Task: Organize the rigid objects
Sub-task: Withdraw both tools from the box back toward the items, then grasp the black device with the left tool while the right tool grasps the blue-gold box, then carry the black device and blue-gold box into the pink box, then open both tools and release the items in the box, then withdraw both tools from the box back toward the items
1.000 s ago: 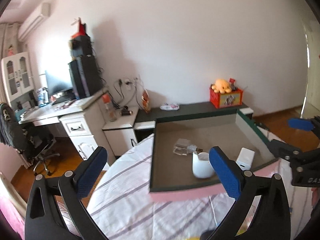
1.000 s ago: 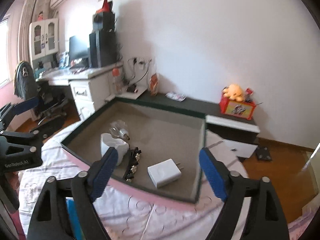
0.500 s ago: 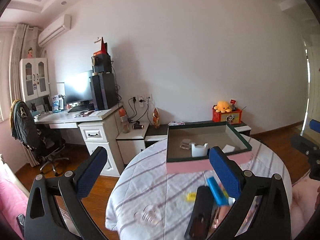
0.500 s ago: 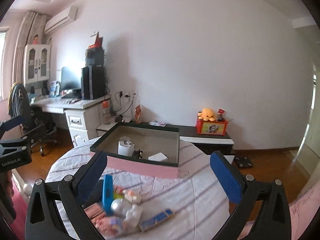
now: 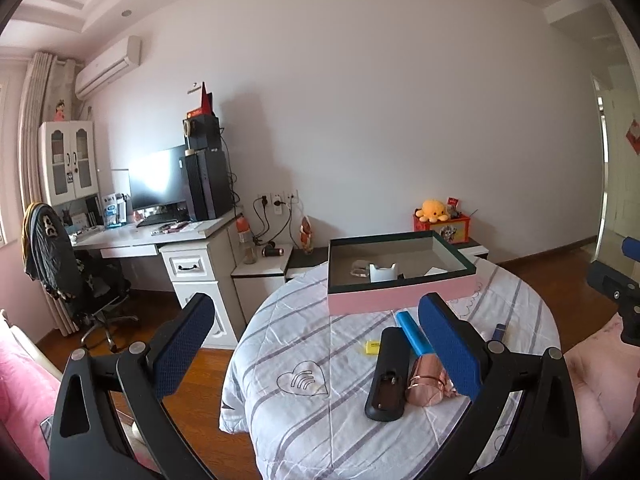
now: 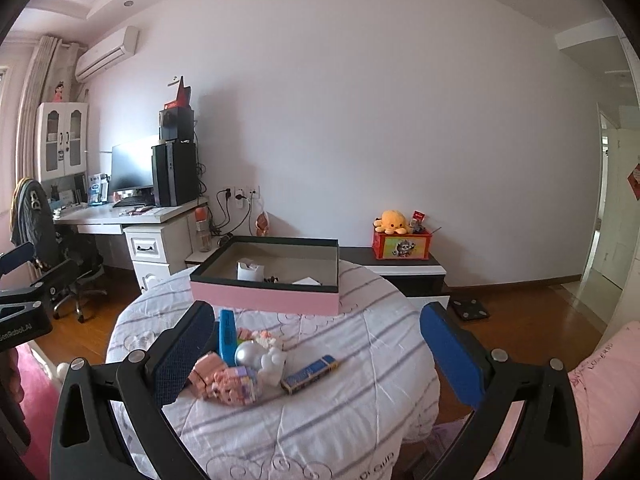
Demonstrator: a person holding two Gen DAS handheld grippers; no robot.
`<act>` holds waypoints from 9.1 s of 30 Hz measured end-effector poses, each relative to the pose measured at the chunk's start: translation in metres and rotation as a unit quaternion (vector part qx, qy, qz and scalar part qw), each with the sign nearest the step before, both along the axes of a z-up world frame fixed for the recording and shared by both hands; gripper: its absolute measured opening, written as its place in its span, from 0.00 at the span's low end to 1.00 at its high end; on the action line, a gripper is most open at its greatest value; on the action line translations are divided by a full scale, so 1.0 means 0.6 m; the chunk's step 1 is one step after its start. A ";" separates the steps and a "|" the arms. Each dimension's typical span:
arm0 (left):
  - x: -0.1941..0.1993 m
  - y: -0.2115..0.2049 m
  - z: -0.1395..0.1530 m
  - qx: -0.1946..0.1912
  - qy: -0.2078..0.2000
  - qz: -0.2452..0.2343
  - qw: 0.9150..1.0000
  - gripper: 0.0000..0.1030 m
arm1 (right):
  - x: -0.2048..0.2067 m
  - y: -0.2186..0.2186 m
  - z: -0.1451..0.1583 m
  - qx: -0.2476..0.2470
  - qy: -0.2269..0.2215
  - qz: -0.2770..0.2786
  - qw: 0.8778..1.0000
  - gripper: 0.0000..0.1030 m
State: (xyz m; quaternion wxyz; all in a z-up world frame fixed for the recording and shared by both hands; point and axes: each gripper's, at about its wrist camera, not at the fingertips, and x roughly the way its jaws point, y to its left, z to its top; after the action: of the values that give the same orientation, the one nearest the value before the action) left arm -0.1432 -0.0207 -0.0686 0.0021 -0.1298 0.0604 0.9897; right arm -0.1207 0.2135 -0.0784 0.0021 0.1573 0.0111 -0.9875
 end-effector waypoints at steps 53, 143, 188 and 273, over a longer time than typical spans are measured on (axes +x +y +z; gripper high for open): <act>-0.240 0.091 -0.262 -0.027 -0.250 -0.118 0.961 0.44 | -0.202 0.038 -0.246 -0.017 -0.202 0.007 0.979 1.00; -0.181 0.002 0.013 0.001 -0.041 -0.027 0.999 0.43 | -0.210 -0.001 0.000 -0.024 -0.067 0.127 0.989 0.20; -0.628 0.117 -0.178 -0.049 -0.198 -0.065 0.977 0.43 | -0.626 -0.013 -0.196 -0.008 -0.223 0.184 0.957 0.20; -0.073 0.052 -0.081 -0.007 -0.103 -0.079 0.991 1.00 | -0.115 0.005 -0.108 -0.007 -0.127 0.034 0.991 1.00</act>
State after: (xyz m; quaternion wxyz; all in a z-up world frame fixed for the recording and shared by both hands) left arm -0.1871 0.0103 -0.1173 0.0861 -0.2261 0.0766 0.9673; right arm -0.1895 0.2164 -0.1432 0.0381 0.2807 0.0092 -0.9590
